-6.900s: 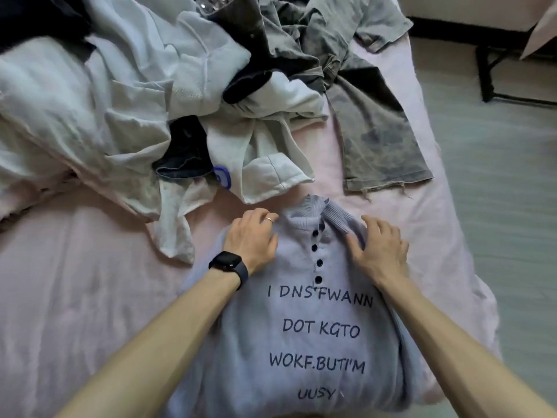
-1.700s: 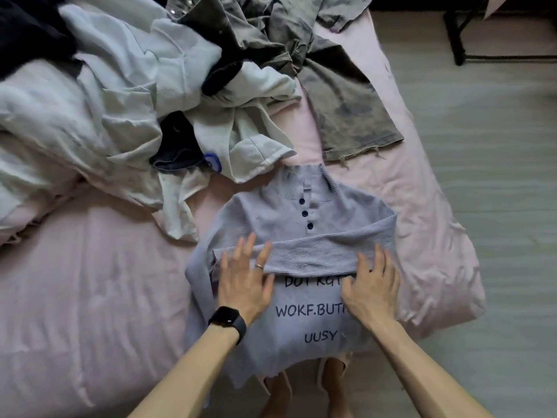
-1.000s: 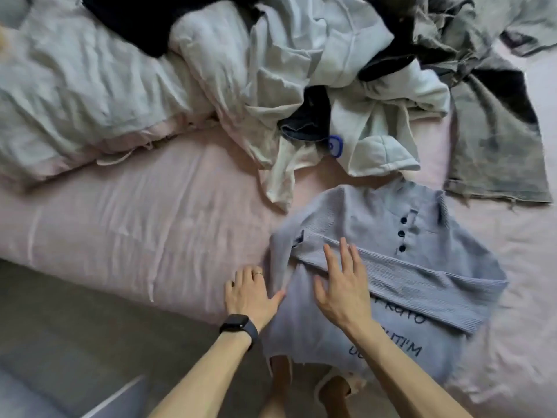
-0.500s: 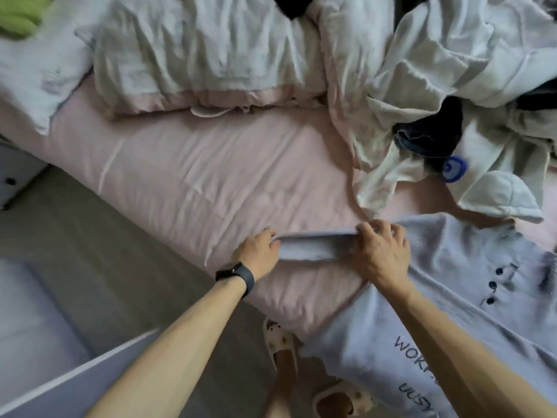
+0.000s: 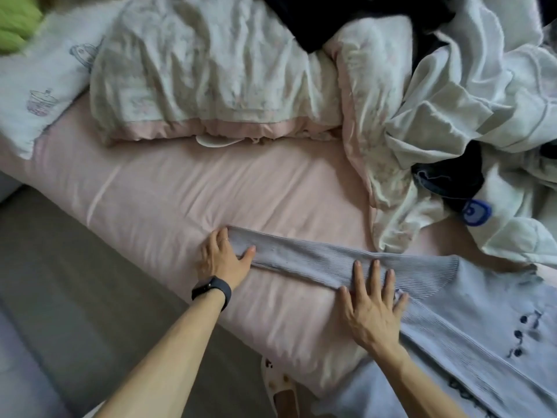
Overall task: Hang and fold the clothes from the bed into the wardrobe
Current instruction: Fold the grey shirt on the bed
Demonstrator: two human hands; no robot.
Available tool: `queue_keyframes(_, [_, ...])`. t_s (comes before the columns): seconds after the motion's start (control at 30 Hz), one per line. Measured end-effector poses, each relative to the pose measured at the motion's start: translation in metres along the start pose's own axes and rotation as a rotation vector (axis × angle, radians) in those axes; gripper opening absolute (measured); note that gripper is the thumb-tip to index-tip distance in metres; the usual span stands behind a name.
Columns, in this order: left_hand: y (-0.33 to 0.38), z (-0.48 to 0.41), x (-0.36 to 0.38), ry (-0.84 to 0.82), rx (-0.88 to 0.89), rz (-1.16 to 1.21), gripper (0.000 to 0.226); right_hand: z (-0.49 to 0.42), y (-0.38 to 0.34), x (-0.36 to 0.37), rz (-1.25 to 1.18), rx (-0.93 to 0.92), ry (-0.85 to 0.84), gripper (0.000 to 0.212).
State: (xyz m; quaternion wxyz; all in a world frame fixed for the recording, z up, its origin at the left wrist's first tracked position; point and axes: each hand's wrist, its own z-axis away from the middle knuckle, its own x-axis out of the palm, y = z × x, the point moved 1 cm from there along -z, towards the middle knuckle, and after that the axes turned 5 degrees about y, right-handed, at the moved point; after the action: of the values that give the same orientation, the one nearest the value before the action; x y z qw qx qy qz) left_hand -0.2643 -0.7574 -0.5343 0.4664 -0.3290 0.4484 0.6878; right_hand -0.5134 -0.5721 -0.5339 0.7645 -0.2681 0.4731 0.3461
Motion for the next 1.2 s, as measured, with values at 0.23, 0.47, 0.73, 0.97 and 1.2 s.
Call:
queue_keyframes(0.23, [0.008, 0.000, -0.023, 0.052, -0.113, 0.387, 0.025, -0.019, -0.008, -0.014, 0.015, 0.044, -0.208, 0.071])
queue_keyframes(0.47, [0.128, 0.111, -0.064, -0.334, 0.128, 0.949, 0.018, 0.026, -0.012, -0.121, -1.480, 0.327, -0.332, 0.061])
queue_keyframes(0.73, [0.212, 0.237, -0.003, -0.614, 0.366, 0.688, 0.021, 0.101, 0.140, -0.147, -1.617, 0.553, 0.127, 0.023])
queue_keyframes(0.97, [0.212, 0.261, 0.071, -0.271, 0.833, -0.246, 0.062, 0.149, 0.312, -0.078, -1.453, 0.921, 0.481, 0.015])
queue_keyframes(1.2, [0.222, 0.250, 0.127, -0.293, 0.935, -0.793, 0.065, 0.127, 0.376, -0.025, -1.040, 0.879, 0.524, 0.015])
